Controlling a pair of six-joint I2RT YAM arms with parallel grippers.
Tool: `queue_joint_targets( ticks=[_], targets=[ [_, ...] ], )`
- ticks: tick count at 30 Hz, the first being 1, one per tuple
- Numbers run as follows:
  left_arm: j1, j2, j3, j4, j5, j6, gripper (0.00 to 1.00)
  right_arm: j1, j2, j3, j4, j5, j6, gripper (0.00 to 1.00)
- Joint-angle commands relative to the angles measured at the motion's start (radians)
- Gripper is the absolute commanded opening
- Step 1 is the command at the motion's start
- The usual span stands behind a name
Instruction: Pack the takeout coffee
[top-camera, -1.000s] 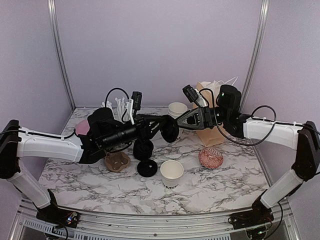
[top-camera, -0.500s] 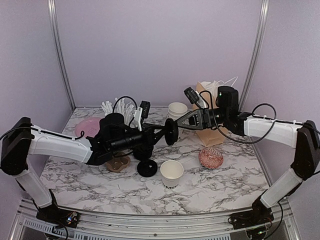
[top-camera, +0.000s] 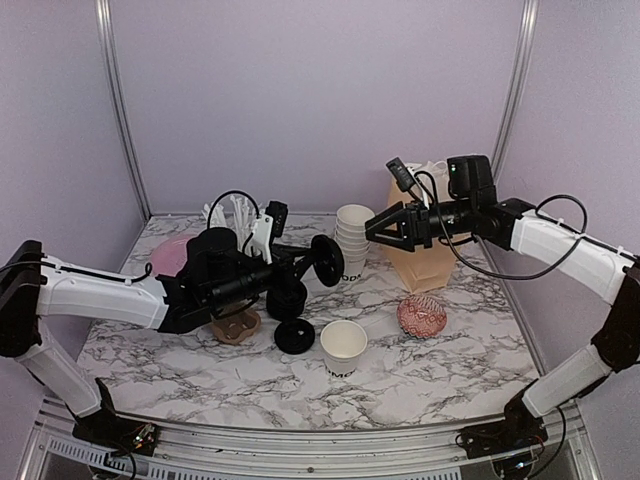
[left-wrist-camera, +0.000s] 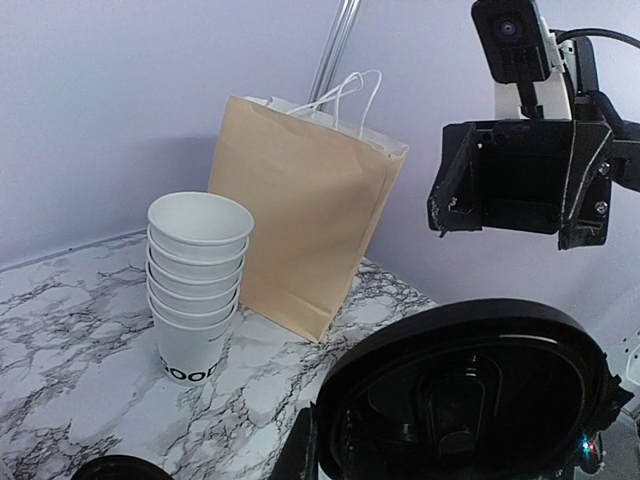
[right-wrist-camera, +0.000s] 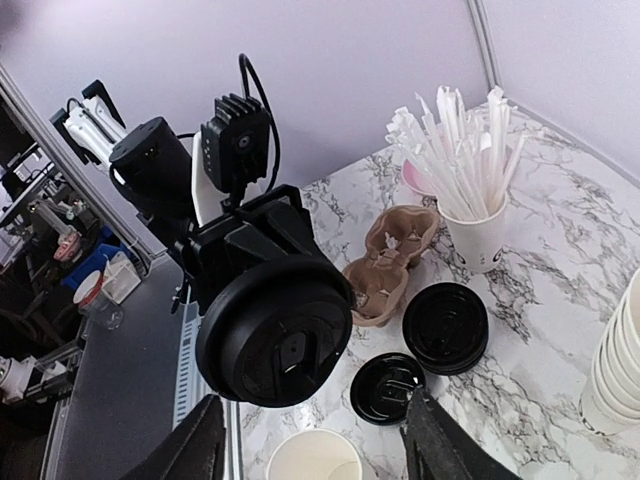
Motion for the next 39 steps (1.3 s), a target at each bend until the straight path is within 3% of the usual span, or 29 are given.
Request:
queue_joint_targets(
  ticks=[1,6,7,24,29,33,37,39],
  targets=[
    [-0.019,-0.05,-0.046,0.063,-0.002,0.125,0.06,0.019,-0.013,0.03,-0.102,-0.04,-0.054,0.71],
    [-0.023,-0.049,-0.039,0.146,0.143,0.138,0.06,0.035,0.039,-0.017,0.064,-0.252,0.173,0.97],
    [-0.024,-0.049,-0.038,0.154,0.151,0.139,0.05,0.049,0.045,-0.018,0.074,-0.267,0.192,0.99],
    [-0.029,-0.023,0.008,0.173,0.163,0.124,0.04,0.155,0.113,0.012,0.028,-0.236,0.162,0.99],
    [-0.029,-0.006,0.016,0.172,0.16,0.116,0.04,0.161,0.122,0.013,0.077,-0.251,0.201,0.88],
    [-0.029,0.003,0.018,0.173,0.16,0.112,0.04,0.16,0.122,0.001,0.134,-0.274,0.249,0.74],
    [-0.03,0.011,0.02,0.172,0.16,0.108,0.04,0.159,0.116,-0.01,0.175,-0.289,0.286,0.77],
    [-0.03,0.016,0.02,0.173,0.16,0.105,0.04,0.159,0.113,-0.012,0.185,-0.286,0.292,0.74]
  ],
)
